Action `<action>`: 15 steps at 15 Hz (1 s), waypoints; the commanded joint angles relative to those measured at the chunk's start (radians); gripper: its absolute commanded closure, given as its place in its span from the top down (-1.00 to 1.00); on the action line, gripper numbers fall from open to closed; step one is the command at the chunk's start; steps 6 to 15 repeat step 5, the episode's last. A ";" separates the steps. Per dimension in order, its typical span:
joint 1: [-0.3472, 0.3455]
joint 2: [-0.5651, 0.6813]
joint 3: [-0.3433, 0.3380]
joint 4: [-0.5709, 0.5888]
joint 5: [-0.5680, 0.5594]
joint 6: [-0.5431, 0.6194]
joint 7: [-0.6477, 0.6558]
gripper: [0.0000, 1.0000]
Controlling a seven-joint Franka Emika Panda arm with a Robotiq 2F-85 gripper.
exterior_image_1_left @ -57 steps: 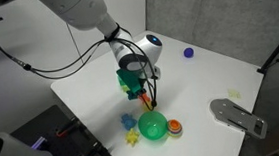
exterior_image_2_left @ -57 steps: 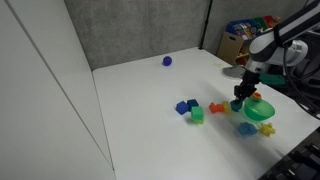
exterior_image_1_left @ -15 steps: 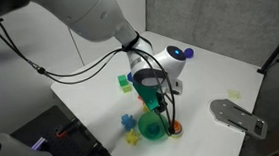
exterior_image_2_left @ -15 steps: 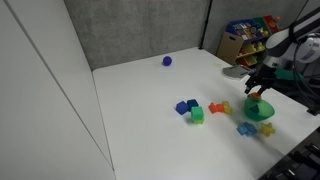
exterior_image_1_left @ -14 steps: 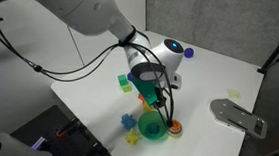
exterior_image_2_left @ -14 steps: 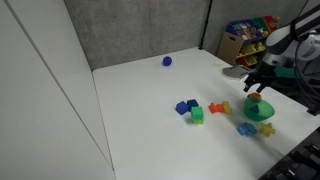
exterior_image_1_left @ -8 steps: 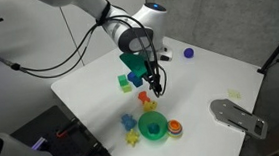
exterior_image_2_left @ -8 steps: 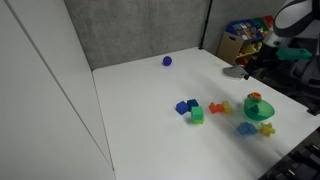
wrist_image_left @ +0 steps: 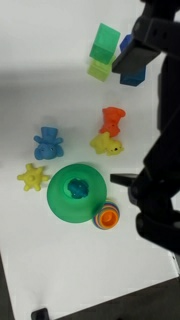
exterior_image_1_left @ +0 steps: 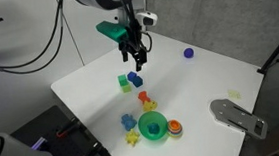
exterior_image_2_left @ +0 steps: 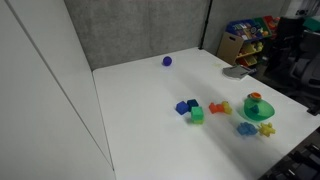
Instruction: Put the green bear toy in the green bowl
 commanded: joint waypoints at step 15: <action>0.003 -0.081 0.008 0.001 -0.007 -0.065 -0.001 1.00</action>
